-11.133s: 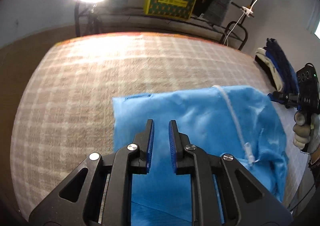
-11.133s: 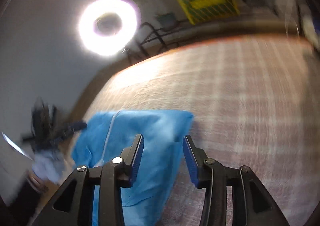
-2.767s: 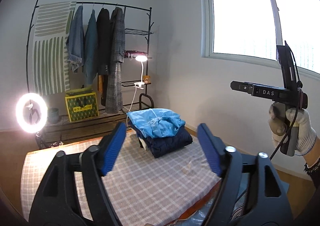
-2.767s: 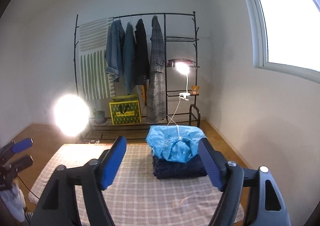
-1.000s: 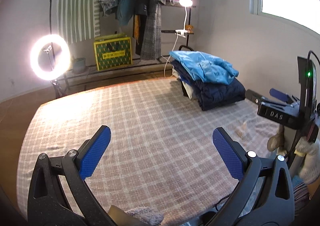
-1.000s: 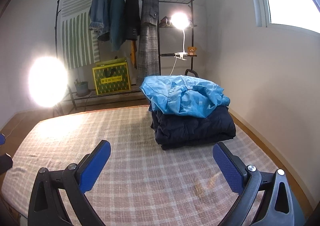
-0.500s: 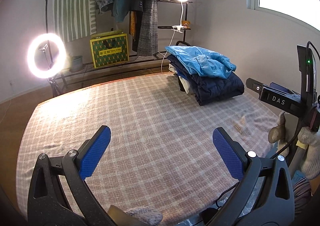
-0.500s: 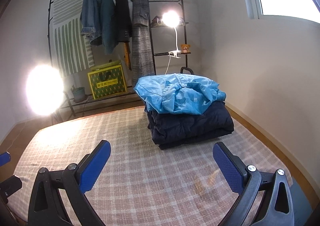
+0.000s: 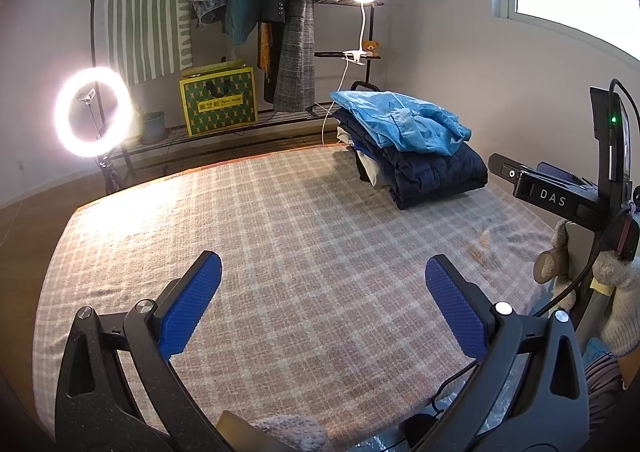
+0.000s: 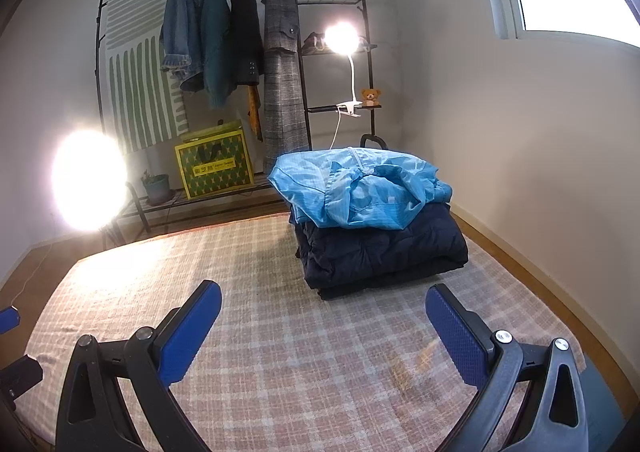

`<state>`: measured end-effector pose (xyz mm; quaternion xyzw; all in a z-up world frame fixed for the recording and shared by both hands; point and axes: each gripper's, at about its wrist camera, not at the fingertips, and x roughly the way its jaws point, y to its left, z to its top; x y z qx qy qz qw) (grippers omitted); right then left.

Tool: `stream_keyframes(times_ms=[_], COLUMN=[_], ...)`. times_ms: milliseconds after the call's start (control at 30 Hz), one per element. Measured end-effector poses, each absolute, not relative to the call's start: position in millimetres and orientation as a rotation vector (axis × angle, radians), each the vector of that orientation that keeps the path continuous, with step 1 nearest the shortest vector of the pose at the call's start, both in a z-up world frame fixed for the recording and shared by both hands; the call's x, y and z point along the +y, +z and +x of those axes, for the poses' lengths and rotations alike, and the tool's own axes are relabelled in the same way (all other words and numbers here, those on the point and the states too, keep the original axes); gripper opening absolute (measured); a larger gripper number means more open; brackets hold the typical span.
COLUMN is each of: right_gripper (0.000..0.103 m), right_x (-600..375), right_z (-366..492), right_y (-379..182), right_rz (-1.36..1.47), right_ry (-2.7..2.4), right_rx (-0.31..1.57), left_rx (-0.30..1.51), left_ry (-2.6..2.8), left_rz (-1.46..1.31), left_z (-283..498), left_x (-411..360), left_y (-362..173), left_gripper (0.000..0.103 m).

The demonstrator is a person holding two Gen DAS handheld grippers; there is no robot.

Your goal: Fold large clothes

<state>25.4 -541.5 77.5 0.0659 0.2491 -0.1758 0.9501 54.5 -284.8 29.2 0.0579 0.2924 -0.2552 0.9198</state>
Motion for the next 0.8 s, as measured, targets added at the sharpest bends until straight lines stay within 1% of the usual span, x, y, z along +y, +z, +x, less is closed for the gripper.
stream_keyframes(times_ms=[800], right_gripper=[0.103], right_x=[-538.4], right_z=[25.0], right_y=[76.1], right_rz=[0.143], right_ry=[-0.348], right_rx=[0.515], left_rx=[0.574], left_ry=[-0.522], left_rz=[0.114], left_z=[48.2], left_x=[-279.8], left_y=[34.7], left_gripper=[0.103])
